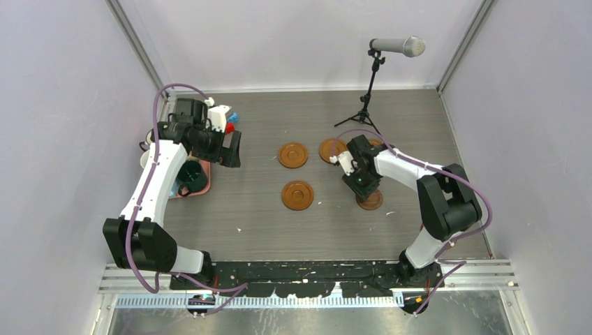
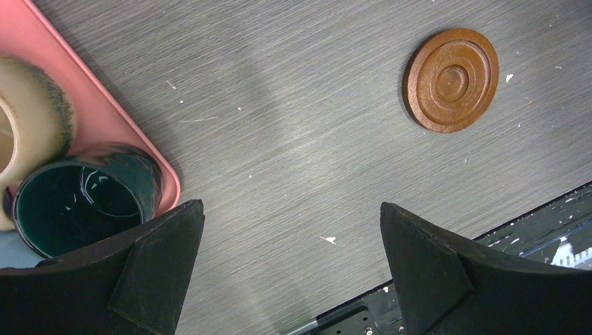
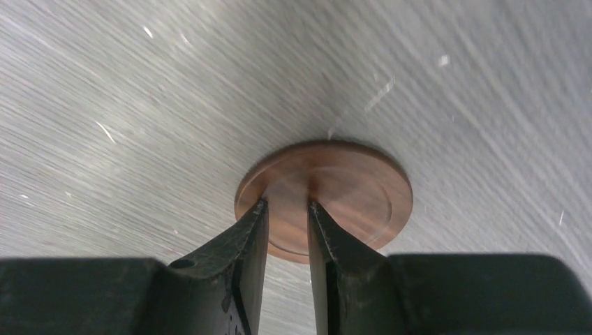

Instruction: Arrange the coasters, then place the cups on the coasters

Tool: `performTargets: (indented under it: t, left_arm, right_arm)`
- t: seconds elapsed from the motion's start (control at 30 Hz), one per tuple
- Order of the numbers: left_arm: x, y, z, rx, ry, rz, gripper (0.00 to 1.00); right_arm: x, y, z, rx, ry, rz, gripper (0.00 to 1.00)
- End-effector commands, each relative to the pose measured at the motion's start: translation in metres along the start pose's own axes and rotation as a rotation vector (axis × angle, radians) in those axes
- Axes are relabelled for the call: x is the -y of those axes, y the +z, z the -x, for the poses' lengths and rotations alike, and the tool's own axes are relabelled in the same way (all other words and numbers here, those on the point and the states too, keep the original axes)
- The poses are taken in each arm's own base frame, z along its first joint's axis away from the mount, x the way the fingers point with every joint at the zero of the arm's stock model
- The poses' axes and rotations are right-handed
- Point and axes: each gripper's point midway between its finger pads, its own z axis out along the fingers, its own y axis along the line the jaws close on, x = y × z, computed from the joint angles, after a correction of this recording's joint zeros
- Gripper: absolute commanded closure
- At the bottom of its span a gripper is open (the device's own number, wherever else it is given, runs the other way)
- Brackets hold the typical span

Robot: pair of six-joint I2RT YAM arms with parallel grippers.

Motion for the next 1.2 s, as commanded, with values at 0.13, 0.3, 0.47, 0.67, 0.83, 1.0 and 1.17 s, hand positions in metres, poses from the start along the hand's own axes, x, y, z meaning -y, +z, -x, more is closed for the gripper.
performTargets:
  t: [0.13, 0.3, 0.47, 0.67, 0.83, 1.0, 1.17]
  left_arm:
    - [0.005, -0.010, 0.005, 0.044, 0.028, -0.008, 0.00]
    - [0.006, -0.010, 0.004, 0.040, 0.027, -0.013, 0.00]
    - [0.005, -0.009, 0.004, 0.038, 0.027, -0.011, 0.00]
    - [0.005, -0.009, 0.003, 0.036, 0.026, -0.011, 0.00]
    - [0.005, -0.009, 0.004, 0.037, 0.025, -0.010, 0.00]
    - [0.006, -0.009, 0.005, 0.033, 0.023, -0.016, 0.00]
    - [0.007, -0.010, 0.005, 0.030, 0.023, -0.022, 0.00]
  right_arm:
    - [-0.034, 0.016, 0.066, 0.124, -0.025, 0.108, 0.67]
    - [-0.045, 0.017, 0.084, 0.137, -0.034, 0.132, 0.67]
    - [-0.058, 0.015, 0.096, 0.147, -0.054, 0.153, 0.67]
    - [-0.061, 0.017, 0.103, 0.150, -0.075, 0.136, 0.67]
    - [-0.056, 0.011, 0.108, 0.169, -0.069, 0.108, 0.67]
    - [-0.048, -0.029, 0.118, 0.248, -0.050, 0.104, 0.65]
    - [-0.027, -0.080, 0.106, 0.300, -0.002, 0.127, 0.52]
